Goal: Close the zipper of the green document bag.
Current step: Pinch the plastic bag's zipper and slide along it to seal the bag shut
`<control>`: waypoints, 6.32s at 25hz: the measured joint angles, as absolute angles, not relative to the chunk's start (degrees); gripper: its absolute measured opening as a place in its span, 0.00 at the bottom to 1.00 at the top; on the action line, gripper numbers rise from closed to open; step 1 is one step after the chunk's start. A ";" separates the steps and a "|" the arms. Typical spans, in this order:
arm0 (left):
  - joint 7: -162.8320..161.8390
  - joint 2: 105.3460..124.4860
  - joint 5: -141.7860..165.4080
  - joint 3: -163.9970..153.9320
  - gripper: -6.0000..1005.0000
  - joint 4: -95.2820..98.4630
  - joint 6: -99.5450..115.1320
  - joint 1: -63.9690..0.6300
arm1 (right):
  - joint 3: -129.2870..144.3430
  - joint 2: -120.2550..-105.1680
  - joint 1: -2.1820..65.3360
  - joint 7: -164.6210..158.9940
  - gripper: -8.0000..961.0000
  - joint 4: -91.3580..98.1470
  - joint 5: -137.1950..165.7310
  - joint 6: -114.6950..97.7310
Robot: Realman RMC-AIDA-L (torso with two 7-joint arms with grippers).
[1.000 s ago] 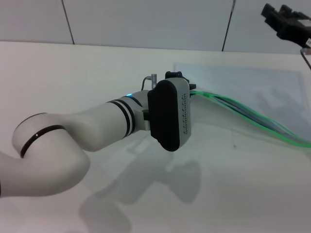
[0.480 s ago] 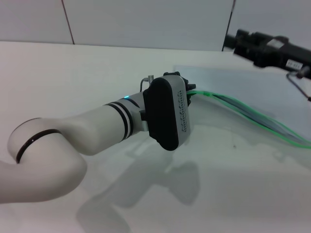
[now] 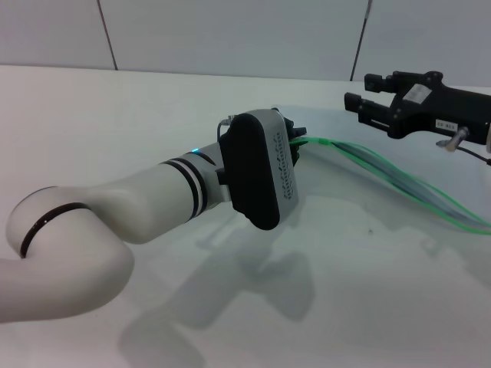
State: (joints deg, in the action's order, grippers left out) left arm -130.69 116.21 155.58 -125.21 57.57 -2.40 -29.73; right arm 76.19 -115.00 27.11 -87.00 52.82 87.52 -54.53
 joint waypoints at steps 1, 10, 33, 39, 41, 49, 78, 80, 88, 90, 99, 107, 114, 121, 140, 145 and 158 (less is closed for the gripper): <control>-130.69 116.21 155.42 -125.19 0.08 57.70 -2.39 -29.67 | 75.27 -115.64 26.69 -87.03 0.50 54.08 90.02 -54.52; -130.70 115.75 151.41 -124.71 0.09 59.30 -2.37 -29.42 | 76.58 -116.53 23.94 -85.13 0.50 59.79 96.13 -54.39; -130.70 116.02 150.28 -124.36 0.11 59.61 -2.31 -29.88 | 93.04 -116.50 22.39 -75.36 0.50 68.70 100.67 -42.91; -130.69 116.01 150.28 -124.36 0.11 59.97 -2.28 -29.89 | 94.66 -116.36 23.14 -74.10 0.50 67.04 100.72 -39.91; -130.69 116.02 150.29 -124.36 0.11 60.00 -2.28 -29.90 | 94.49 -116.36 23.50 -74.01 0.50 66.25 100.69 -39.89; -130.58 116.02 150.29 -124.36 0.12 60.03 -2.28 -29.77 | 94.16 -116.37 23.56 -74.11 0.37 65.65 100.52 -39.83; -130.16 116.10 150.42 -124.36 0.14 59.89 -2.30 -29.47 | 93.60 -116.37 24.15 -75.15 0.13 63.34 100.73 -38.54; -130.16 116.07 150.38 -124.36 0.14 59.90 -2.29 -29.51 | 93.60 -116.37 24.16 -75.15 0.13 63.34 100.72 -38.55; -130.16 116.02 150.35 -124.36 0.15 59.91 -2.36 -29.41 | 93.60 -116.32 23.94 -75.15 0.09 63.09 100.77 -38.66; -130.16 115.94 150.36 -124.36 0.15 59.93 -2.48 -29.22 | 93.54 -116.30 23.91 -75.15 0.10 62.48 100.77 -38.52; -129.93 115.82 150.87 -122.50 0.16 61.48 -2.93 -26.43 | 90.66 -116.28 23.73 -75.15 0.10 60.28 100.83 -38.43; -126.57 115.98 151.00 -119.83 0.16 64.64 -4.43 -21.67 | 85.38 -116.28 23.44 -74.82 0.09 57.02 100.82 -38.41; -125.39 115.80 151.00 -118.56 0.17 67.36 -5.21 -17.98 | 80.46 -116.26 22.23 -74.66 0.09 56.20 101.15 -38.39; -125.24 115.77 151.00 -118.35 0.17 67.46 -5.31 -17.17 | 77.90 -116.22 21.58 -74.57 0.10 55.82 102.27 -38.52; -125.24 116.02 150.92 -117.06 0.19 67.50 -6.23 -15.23 | 73.61 -116.26 21.26 -74.53 0.10 55.05 103.97 -38.32; -125.24 116.02 150.72 -117.04 0.19 67.49 -6.26 -15.21 | 73.44 -116.23 21.27 -74.28 0.11 54.52 103.97 -38.32; -125.61 116.08 150.54 -116.89 0.20 66.84 -8.82 -15.22 | 76.37 -116.91 21.52 -76.32 0.11 52.40 105.66 -31.85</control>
State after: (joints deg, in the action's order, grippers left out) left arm -125.61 116.08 150.54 -116.89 66.84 -8.82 -15.22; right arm 76.37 -116.91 21.52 -76.32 52.40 105.66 -31.85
